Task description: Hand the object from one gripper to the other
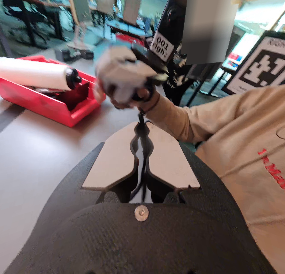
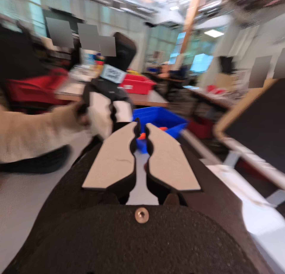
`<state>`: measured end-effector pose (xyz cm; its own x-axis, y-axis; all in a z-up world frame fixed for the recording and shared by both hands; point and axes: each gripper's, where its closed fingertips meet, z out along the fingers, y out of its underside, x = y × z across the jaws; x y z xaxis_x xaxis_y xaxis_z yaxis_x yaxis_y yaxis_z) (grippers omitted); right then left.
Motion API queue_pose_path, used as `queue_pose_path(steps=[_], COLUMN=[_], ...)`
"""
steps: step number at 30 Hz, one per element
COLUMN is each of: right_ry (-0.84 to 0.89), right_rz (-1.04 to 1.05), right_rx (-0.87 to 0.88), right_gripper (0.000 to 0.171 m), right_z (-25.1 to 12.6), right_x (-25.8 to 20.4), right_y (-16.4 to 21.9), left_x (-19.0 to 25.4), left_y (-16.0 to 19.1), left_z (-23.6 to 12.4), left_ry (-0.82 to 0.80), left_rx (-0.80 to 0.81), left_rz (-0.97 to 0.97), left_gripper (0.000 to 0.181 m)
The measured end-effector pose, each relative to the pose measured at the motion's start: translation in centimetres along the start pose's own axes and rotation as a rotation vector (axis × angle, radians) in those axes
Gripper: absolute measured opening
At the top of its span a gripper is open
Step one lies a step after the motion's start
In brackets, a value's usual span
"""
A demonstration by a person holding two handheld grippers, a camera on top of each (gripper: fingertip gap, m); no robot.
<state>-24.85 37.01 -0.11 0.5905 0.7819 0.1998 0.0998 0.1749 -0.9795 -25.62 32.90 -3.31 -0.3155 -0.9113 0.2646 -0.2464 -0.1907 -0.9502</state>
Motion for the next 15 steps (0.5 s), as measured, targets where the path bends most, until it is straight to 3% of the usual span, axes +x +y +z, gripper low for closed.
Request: queue_pose_path(steps=[2, 4, 9, 15], right_ry=[0.339, 0.419, 0.137, -0.045], right_rz=[-0.188, -0.274, -0.248, -0.216], right_rx=[0.022, -0.055, 0.003, -0.144], right_gripper=[0.0, 0.0, 0.009, 0.033], right_z=[-1.9, -3.6, -3.6, -1.6], right_x=[4.2, 5.7, 1.5, -1.3], right_y=[-1.2, -1.2, -2.5, 0.6], left_x=[0.1, -0.3, -1.6, -1.6], left_y=[0.8, 0.5, 0.6, 1.0], left_z=[0.4, 0.4, 0.0, 0.3], left_ry=[-0.006, -0.04, -0.084, -0.091], left_rx=[-0.053, -0.042, -0.032, -0.052], left_rz=[0.005, 0.007, -0.049, -0.028], left_gripper=[0.004, 0.004, 0.004, 0.004])
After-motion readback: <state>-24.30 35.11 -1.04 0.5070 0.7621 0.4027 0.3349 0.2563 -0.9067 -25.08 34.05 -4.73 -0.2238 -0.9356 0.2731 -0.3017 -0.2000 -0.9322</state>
